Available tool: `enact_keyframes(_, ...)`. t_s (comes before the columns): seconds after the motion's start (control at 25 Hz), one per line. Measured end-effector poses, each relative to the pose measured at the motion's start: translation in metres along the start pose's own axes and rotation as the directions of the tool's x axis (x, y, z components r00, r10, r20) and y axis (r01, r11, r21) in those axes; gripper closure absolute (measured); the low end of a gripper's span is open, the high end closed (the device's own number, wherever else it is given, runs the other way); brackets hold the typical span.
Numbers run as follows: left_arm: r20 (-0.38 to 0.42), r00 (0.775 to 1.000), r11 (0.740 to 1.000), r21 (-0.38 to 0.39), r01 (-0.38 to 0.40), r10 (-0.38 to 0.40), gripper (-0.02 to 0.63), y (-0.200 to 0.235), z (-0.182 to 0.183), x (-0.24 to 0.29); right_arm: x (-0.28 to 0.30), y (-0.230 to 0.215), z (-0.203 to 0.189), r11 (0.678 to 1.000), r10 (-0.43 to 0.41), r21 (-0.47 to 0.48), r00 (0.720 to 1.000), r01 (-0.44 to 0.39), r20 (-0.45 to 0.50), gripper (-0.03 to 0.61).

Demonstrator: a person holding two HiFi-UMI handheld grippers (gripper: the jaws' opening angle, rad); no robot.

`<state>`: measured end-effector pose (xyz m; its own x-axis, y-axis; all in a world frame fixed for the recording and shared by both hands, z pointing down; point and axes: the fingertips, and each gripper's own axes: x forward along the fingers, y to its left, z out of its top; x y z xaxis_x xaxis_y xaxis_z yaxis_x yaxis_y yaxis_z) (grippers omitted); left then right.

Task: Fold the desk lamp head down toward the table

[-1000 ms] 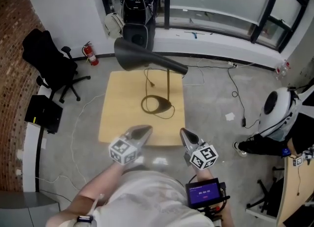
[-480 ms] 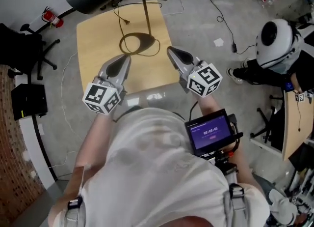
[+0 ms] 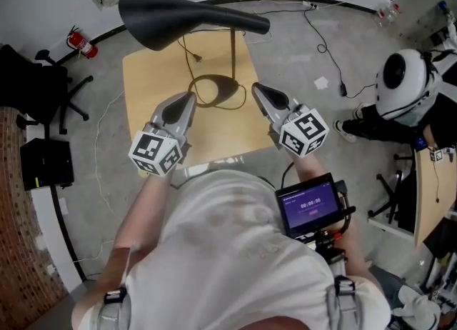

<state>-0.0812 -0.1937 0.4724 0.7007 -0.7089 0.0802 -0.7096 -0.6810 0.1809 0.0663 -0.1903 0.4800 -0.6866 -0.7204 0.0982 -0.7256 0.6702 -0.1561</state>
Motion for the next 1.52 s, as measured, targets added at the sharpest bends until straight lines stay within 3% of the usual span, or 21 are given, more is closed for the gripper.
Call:
enact_keyframes(0.2,0.004,1.0,1.0,0.0,0.029,-0.029,0.612,0.011,0.006,-0.001,0.014,0.003,0.003,0.999,-0.023,-0.025,1.0,0.023,-0.002,0.565)
enact_keyframes(0.52,0.008,1.0,1.0,-0.023,0.007,-0.007,0.612,0.038,0.006,-0.012,0.032,0.006,0.005,0.995,-0.037,-0.099,0.999,0.033,-0.038,0.565)
enact_keyframes(0.88,0.007,1.0,1.0,-0.005,0.006,-0.006,0.612,0.028,0.014,-0.009,0.023,-0.03,0.032,0.975,-0.099,-0.204,0.995,0.093,-0.018,0.565)
enact_keyframes(1.2,0.055,0.997,0.998,0.012,-0.059,0.058,0.612,0.024,0.05,-0.003,0.029,-0.053,0.067,0.928,-0.097,-0.365,0.995,0.079,-0.031,0.547)
enact_keyframes(1.52,0.049,0.987,0.988,0.005,-0.153,0.153,0.561,0.034,0.058,-0.008,0.035,-0.063,0.091,0.858,-0.081,-0.509,0.997,0.063,-0.013,0.444)
